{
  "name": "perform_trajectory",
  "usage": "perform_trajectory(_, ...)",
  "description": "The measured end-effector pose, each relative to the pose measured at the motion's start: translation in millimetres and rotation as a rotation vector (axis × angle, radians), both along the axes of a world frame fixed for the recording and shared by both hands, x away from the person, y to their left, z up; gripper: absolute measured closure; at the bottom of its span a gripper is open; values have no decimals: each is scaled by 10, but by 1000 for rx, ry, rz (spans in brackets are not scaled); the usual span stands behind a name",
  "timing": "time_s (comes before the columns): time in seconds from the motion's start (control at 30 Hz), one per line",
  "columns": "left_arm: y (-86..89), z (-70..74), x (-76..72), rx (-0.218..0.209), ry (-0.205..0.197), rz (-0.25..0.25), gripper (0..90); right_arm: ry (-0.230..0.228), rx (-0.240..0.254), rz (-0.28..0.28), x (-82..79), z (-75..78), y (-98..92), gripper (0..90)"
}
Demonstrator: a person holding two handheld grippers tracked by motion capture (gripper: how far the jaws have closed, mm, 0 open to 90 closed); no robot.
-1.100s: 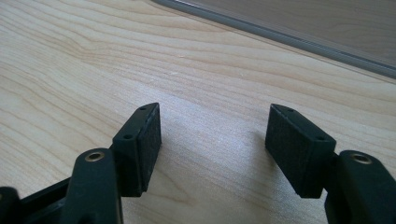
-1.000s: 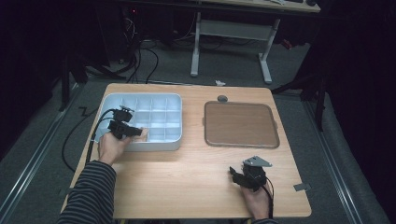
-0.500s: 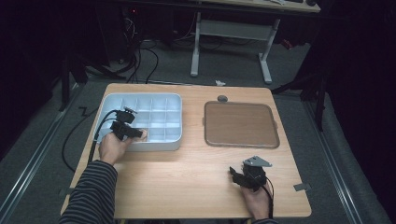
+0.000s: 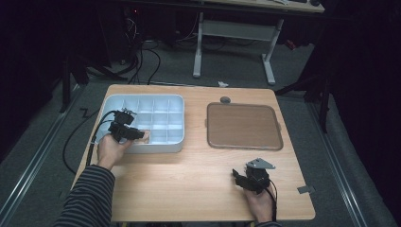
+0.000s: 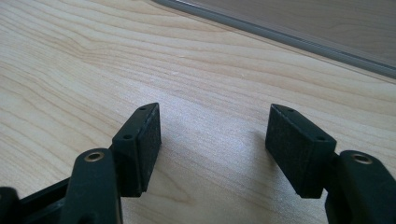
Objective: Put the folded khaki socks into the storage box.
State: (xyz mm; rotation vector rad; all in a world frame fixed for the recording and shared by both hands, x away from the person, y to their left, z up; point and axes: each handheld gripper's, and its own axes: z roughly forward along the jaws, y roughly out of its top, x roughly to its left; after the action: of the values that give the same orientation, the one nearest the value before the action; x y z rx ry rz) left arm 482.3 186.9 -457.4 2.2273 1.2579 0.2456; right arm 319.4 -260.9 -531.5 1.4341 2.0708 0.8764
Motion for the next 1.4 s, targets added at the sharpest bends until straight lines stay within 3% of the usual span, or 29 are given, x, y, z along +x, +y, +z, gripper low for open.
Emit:
perform_trajectory(0.7,139,250,-264,-61,-118,-12,548,0,-1,-1,0,0,0,359)
perform_trajectory(1.4,254,230,-612,-101,-198,-9,556,0,0,-1,0,0,-1,359)
